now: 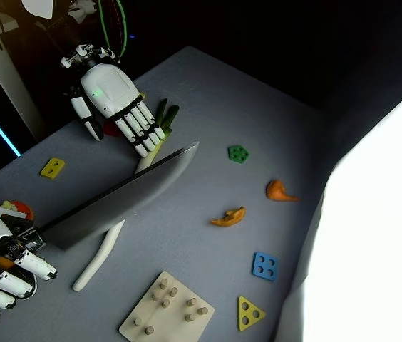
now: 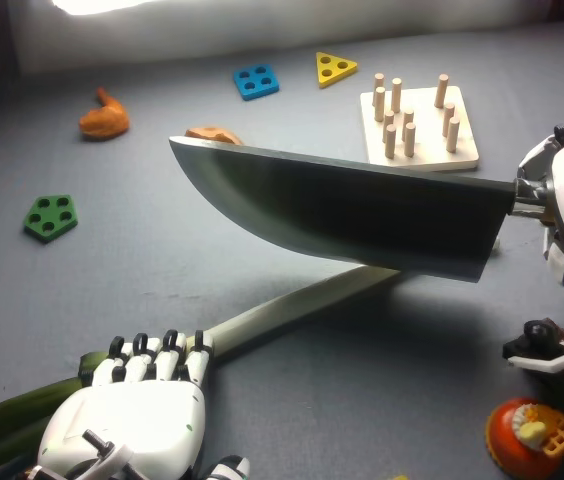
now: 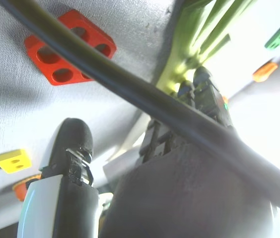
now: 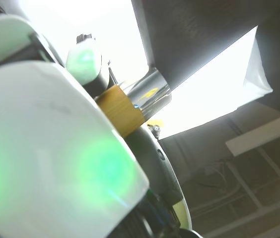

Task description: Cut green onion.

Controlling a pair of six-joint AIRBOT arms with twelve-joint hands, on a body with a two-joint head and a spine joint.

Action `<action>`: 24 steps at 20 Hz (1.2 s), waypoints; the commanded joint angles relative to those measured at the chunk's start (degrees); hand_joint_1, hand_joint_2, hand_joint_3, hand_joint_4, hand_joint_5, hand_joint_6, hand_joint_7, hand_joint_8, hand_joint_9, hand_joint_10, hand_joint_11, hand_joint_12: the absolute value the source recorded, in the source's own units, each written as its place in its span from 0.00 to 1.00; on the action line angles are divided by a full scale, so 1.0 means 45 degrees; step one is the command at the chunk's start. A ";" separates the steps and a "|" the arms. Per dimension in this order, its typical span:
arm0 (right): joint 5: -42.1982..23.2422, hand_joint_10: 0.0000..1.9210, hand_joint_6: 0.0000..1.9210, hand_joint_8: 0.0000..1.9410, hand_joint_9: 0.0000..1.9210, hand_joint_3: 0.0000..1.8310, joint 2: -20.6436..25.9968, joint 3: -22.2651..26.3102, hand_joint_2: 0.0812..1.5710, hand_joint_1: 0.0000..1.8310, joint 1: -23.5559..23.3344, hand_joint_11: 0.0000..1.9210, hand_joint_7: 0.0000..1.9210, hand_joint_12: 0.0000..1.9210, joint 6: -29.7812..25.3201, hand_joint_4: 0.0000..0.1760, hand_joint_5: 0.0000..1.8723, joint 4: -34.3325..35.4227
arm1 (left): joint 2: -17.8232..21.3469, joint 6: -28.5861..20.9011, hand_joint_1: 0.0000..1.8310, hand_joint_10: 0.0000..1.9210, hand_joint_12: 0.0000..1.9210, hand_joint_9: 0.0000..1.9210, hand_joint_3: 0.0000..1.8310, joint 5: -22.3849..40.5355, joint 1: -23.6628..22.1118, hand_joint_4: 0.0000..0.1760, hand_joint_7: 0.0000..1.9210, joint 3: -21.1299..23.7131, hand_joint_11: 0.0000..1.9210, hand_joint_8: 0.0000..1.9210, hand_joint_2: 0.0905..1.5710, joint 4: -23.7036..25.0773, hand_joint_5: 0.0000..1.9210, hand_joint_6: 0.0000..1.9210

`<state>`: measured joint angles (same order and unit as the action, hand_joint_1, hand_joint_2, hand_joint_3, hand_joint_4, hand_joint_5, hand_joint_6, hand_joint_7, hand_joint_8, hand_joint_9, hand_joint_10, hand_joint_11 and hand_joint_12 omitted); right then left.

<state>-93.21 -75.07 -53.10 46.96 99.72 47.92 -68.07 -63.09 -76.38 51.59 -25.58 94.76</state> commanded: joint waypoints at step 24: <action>-0.0960 1.00 1.00 1.00 0.85 0.45 0.2980 0.1202 0.45 0.87 -0.1662 0.88 0.81 1.00 -0.0042 1.00 0.70 -0.0616 | -0.0037 0.0025 0.21 0.00 0.00 0.00 0.00 -0.0382 -0.0093 0.00 0.00 0.0063 0.00 0.00 0.86 0.0334 0.00 0.00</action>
<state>-92.01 -61.69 -47.81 39.13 100.05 49.32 -68.07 -63.07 -76.38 51.35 -25.56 94.52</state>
